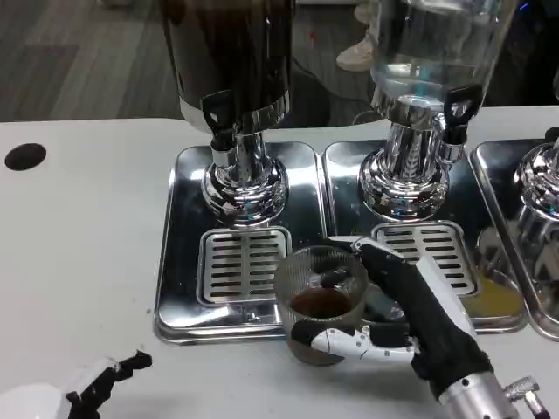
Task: Grasp the cup under the faucet to collect the drink, then remove the cup.
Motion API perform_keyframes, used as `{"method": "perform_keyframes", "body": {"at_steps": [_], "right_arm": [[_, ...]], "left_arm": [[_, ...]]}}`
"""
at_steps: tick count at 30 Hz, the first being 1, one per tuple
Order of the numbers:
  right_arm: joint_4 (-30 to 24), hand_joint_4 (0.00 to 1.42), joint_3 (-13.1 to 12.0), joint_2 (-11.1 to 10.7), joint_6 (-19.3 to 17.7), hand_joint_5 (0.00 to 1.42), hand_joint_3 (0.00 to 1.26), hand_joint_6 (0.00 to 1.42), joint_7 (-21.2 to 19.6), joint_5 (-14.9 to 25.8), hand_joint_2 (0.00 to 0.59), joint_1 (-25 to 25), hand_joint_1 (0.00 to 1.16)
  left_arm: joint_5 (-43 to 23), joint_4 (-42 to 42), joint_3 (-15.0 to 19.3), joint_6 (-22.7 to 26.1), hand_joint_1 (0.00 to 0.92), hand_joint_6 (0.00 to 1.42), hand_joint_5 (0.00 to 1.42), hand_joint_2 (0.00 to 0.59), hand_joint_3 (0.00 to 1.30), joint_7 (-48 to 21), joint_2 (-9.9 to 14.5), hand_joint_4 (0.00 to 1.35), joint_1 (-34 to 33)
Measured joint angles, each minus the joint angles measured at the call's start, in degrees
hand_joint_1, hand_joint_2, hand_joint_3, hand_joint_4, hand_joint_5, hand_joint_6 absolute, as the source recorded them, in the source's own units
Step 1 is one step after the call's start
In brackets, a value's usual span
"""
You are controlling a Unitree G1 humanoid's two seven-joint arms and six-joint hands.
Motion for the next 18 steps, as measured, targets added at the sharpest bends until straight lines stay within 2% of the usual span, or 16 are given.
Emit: {"method": "perform_keyframes", "body": {"at_steps": [18], "right_arm": [[0.0, 0.48, -2.0, -1.2, -5.2, 0.5, 0.44, 0.34, 2.0, 3.7, 0.088, 2.8, 0.72]], "left_arm": [[1.4, 0.0, -1.3, 1.5, 0.0, 0.53, 0.4, 0.089, 0.35, 0.0, 0.1, 0.34, -0.3]]}}
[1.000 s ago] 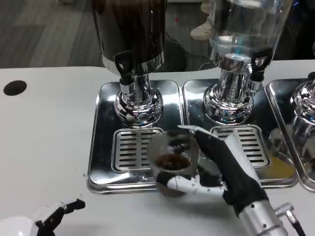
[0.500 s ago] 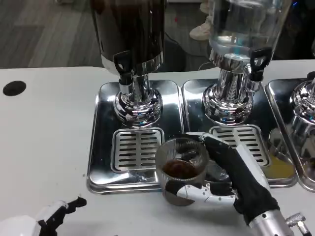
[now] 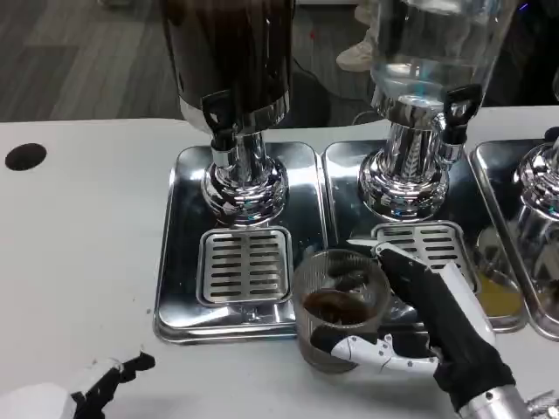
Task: Grasp the cup under the faucet to collect the drink, then remove the cup.
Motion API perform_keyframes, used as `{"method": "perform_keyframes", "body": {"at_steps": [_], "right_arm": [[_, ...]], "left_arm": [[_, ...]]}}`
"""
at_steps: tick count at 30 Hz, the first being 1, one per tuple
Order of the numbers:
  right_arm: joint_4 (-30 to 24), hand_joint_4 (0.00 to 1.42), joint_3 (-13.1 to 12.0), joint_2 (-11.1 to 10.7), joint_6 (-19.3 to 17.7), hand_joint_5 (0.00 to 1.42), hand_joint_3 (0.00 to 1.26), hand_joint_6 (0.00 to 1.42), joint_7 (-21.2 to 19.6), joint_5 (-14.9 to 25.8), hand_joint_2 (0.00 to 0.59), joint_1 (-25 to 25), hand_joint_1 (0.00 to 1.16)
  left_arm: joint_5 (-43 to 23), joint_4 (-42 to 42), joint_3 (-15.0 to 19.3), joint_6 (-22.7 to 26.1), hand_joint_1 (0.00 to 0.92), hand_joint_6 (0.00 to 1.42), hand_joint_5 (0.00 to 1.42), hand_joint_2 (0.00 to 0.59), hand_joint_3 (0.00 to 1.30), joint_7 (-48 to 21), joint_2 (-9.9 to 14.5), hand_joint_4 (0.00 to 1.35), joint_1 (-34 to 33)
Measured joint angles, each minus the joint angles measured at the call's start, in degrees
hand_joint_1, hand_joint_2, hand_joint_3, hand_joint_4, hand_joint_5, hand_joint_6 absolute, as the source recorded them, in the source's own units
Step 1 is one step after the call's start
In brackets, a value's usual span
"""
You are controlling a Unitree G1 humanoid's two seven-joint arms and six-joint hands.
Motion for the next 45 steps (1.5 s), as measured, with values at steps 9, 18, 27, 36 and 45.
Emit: {"method": "perform_keyframes", "body": {"at_steps": [9, 18, 27, 36, 45], "right_arm": [[0.1, 0.48, -2.0, -2.2, -3.6, 0.51, 0.44, 0.34, 1.3, 1.4, 0.089, 2.4, 0.72], [0.7, 0.48, -4.1, -3.3, -8.0, 0.52, 0.45, 0.34, 2.6, 3.5, 0.086, 4.1, 0.71], [3.1, 0.48, -6.4, -4.3, -11.7, 0.52, 0.46, 0.34, 4.1, 5.7, 0.085, 5.8, 0.71], [8.2, 0.5, -8.0, -4.8, -16.6, 0.53, 0.46, 0.34, 4.8, 6.4, 0.093, 6.0, 0.7], [15.6, 0.5, -9.3, -4.8, -21.6, 0.53, 0.46, 0.36, 4.8, 6.6, 0.092, 5.3, 0.7]], "left_arm": [[0.5, 0.0, -0.1, 0.0, 0.0, 0.53, 0.4, 0.089, 0.34, 0.0, 0.0, 0.34, 0.4], [0.8, 0.0, -0.4, 0.1, 0.0, 0.54, 0.4, 0.088, 0.34, 0.0, -0.1, 0.33, 1.0], [2.8, -0.3, -2.1, 1.2, 0.0, 0.54, 0.4, 0.087, 0.34, 0.0, -0.6, 0.33, 0.9], [3.3, -0.7, -3.3, 1.9, 0.0, 0.54, 0.41, 0.087, 0.34, 0.0, -1.0, 0.33, 0.9], [3.6, -1.0, -3.9, 2.6, 0.0, 0.55, 0.41, 0.087, 0.34, 0.0, -1.0, 0.32, 1.0]]}}
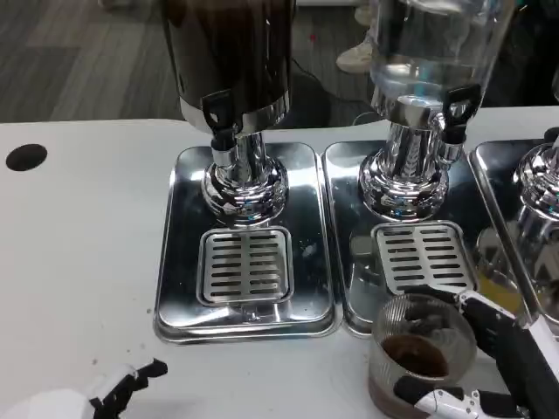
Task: Grasp the cup under the faucet to collect the drink, then remove the cup.
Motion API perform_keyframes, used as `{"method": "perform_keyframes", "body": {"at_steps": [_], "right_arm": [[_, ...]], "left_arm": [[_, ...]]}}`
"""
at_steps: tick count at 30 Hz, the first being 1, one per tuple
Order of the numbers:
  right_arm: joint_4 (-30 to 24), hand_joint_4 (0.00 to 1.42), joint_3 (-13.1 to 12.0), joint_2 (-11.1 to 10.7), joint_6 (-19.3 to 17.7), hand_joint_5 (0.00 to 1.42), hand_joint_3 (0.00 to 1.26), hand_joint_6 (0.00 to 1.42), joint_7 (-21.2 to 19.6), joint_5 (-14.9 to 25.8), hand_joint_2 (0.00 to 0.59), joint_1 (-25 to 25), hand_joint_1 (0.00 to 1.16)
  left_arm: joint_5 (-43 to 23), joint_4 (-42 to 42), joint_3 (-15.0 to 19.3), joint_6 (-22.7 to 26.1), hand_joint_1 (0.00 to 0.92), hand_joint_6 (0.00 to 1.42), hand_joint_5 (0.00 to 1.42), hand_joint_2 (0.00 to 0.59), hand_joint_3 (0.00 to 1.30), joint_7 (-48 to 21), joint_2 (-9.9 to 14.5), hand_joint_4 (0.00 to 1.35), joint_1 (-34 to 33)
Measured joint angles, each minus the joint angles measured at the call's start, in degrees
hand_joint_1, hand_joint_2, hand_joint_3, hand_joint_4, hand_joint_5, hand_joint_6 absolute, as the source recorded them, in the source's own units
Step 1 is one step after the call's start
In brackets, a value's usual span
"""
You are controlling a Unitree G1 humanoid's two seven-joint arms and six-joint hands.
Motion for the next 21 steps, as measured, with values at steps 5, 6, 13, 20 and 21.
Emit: {"method": "perform_keyframes", "body": {"at_steps": [5, 6, 13, 20, 21], "right_arm": [[4.9, 0.5, -0.6, 0.3, -3.1, 0.53, 0.46, 0.36, 0.0, 0.4, 0.091, -1.6, 0.7], [5.9, 0.5, -0.7, 0.4, -3.5, 0.53, 0.46, 0.36, 0.0, 0.4, 0.091, -2.0, 0.69], [12.2, 0.5, -1.6, 0.9, -8.3, 0.53, 0.46, 0.36, -0.1, 0.3, 0.092, -4.1, 0.7], [17.0, 0.5, -2.3, 1.2, -14.3, 0.53, 0.47, 0.36, -1.7, -1.4, 0.093, -5.4, 0.7], [17.6, 0.5, -2.4, 1.2, -14.9, 0.53, 0.47, 0.36, -1.9, -1.5, 0.093, -5.6, 0.7]], "left_arm": [[1.1, -0.4, 0.0, 0.2, 0.0, 0.55, 0.41, 0.087, 0.34, 0.0, 0.1, 0.32, 0.2], [1.3, -0.5, 0.0, 0.2, 0.0, 0.55, 0.41, 0.087, 0.34, 0.0, 0.1, 0.32, 0.3], [1.5, -1.8, 0.0, 0.5, 0.0, 0.54, 0.41, 0.087, 0.34, 0.0, 0.1, 0.32, 0.8], [1.8, -2.8, -0.2, 0.7, 0.0, 0.54, 0.41, 0.089, 0.34, 0.0, 0.1, 0.32, 0.8], [1.9, -2.9, -0.2, 0.7, 0.0, 0.54, 0.41, 0.089, 0.34, -0.1, 0.1, 0.32, 0.8]]}}
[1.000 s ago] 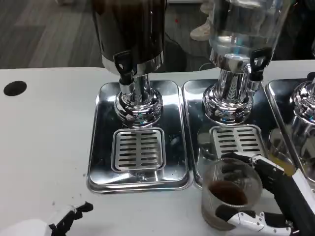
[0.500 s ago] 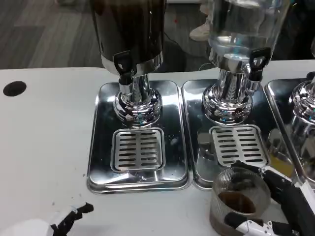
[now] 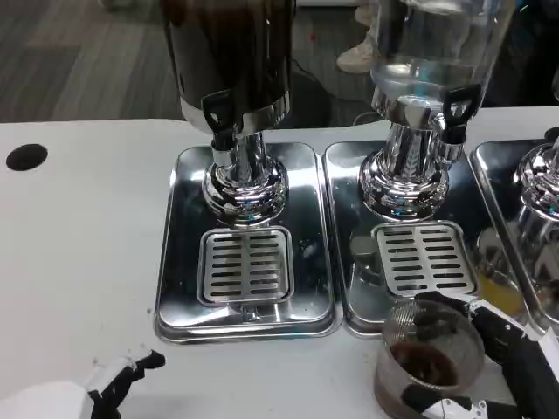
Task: Grasp the cup under the faucet to collect the drink, then remove the cup.
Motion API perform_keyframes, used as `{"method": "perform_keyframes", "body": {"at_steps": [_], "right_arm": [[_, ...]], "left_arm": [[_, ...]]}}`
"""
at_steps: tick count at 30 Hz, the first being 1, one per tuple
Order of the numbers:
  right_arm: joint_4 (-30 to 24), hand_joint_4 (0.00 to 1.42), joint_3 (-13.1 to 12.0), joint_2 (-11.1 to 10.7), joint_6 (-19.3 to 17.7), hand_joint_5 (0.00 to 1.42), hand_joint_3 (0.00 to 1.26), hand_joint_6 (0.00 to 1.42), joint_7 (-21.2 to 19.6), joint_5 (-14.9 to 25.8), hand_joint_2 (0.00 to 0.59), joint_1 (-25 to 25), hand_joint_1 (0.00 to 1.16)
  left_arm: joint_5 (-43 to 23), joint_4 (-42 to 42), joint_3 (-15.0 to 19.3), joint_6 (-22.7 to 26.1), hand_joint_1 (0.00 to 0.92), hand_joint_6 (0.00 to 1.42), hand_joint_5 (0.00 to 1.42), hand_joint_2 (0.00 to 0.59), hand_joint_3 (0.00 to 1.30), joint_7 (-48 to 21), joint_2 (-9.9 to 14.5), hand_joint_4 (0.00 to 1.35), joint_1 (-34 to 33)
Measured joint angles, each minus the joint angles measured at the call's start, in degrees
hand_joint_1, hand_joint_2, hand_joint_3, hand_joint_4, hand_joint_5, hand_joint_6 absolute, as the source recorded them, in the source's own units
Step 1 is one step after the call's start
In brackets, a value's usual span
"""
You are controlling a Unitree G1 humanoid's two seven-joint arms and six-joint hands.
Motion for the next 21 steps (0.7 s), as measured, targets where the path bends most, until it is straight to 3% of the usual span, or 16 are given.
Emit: {"method": "perform_keyframes", "body": {"at_steps": [9, 21], "right_arm": [[4.0, 0.5, -1.4, 0.0, -3.8, 0.54, 0.47, 0.36, -3.0, -4.0, 0.099, -0.4, 0.7], [6.3, 0.47, -2.3, -0.7, -6.8, 0.5, 0.44, 0.27, -11.8, -15.2, 0.102, -1.7, 0.7]], "left_arm": [[1.7, -0.1, -0.5, 0.2, 0.0, 0.54, 0.41, 0.091, 0.34, -0.3, -0.2, 0.33, 0.0], [1.7, -0.1, -0.7, 0.2, 0.0, 0.54, 0.41, 0.091, 0.34, -0.4, -0.3, 0.33, 0.3]]}}
